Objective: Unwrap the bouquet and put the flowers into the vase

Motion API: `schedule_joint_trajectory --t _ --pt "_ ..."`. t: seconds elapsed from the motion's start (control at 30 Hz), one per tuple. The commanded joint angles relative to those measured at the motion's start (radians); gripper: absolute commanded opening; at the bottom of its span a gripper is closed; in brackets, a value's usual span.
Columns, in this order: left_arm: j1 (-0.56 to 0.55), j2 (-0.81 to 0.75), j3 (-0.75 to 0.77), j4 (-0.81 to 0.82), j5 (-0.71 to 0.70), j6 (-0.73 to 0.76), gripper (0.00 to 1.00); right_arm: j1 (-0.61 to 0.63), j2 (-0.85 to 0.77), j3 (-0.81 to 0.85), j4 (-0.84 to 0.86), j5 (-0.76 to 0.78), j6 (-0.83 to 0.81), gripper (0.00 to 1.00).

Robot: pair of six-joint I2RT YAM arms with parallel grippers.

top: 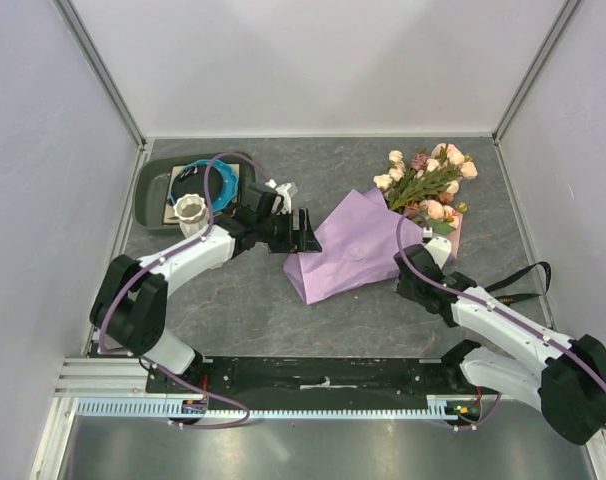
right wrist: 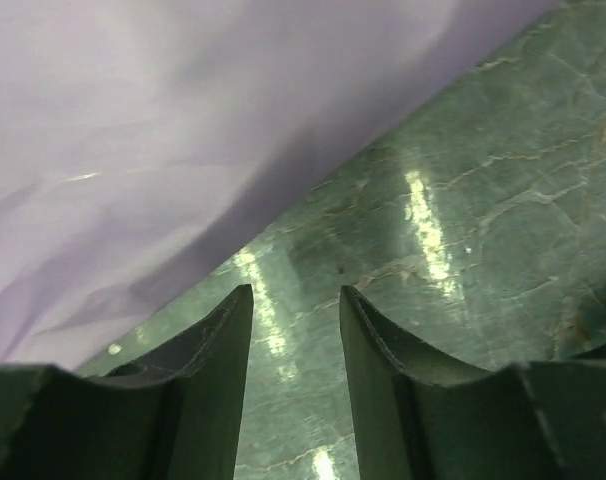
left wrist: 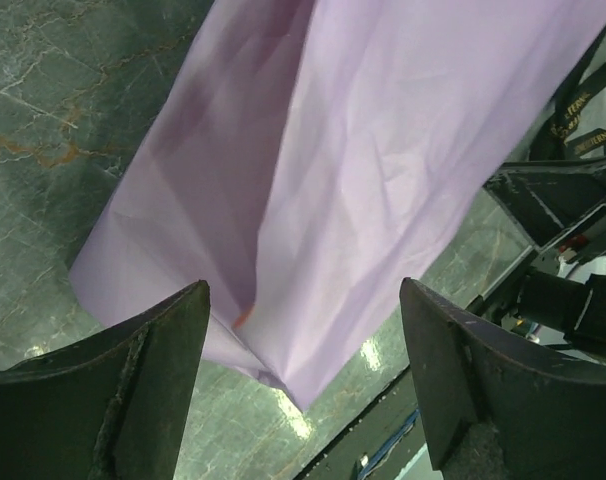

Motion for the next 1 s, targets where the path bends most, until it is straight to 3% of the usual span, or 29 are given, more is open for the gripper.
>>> schedule_joint_trajectory --t 0.0,0.17,0.4,0.5,0.8,0.97 --pt "0.002 0.069 0.040 0.092 0.025 0.011 0.82 -0.069 -0.036 -0.026 0.085 -0.058 -0.033 0.48" --pt "0.001 0.125 0.026 0.196 0.128 -0.050 0.71 -0.156 -0.004 -0.040 0.116 -0.094 -0.088 0.49" --pt "-0.015 0.070 -0.003 0.282 0.156 -0.085 0.42 -0.207 0.162 -0.039 0.407 -0.196 -0.179 0.49" --pt "-0.019 0.044 -0.026 0.293 0.154 -0.093 0.36 -0.205 0.255 0.006 0.504 -0.184 -0.229 0.50" --pt "-0.022 0.080 0.035 0.288 0.174 -0.088 0.30 -0.205 0.586 0.287 0.616 -0.180 -0.312 0.54" --pt "-0.041 0.123 0.067 0.291 0.214 -0.090 0.29 -0.234 0.593 0.379 0.477 -0.144 -0.279 0.60"
